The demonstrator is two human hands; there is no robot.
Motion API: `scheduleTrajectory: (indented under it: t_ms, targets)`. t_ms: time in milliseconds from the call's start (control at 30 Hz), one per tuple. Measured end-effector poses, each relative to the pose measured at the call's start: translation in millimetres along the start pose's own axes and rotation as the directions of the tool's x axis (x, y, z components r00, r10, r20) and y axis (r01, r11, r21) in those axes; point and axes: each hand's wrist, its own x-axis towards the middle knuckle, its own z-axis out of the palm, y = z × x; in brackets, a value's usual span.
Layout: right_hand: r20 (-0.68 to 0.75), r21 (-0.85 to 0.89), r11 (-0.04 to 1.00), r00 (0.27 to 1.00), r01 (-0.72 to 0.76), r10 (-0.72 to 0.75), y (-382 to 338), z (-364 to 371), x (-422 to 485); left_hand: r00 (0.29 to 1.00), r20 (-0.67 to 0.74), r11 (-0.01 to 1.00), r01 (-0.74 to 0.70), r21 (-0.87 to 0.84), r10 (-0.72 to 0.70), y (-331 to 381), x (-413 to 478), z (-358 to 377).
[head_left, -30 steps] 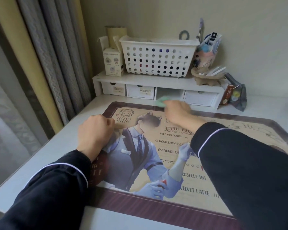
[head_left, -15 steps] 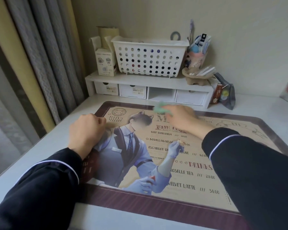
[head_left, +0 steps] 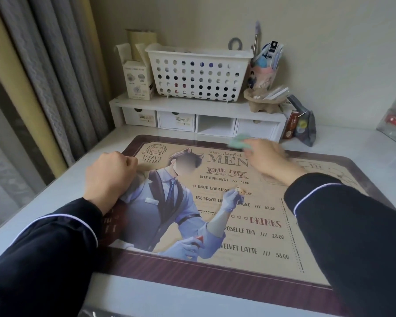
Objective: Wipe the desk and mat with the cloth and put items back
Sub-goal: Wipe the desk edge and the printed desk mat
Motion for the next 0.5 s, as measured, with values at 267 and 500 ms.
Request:
scheduleTrajectory:
  t_ms: [267,500]
  targets:
    - [0.102,-0.075,0.969,0.968,0.236,-0.228,22,-24,-14,1.0,-0.002,1.0,-0.007,0.022,0.007,0,-1,-1]
    - [-0.002,-0.16,0.987,1.0,-0.006,0.006,3,2,-1,1.0,0.005,1.0,-0.001,0.012,0.001,-1,0,0]
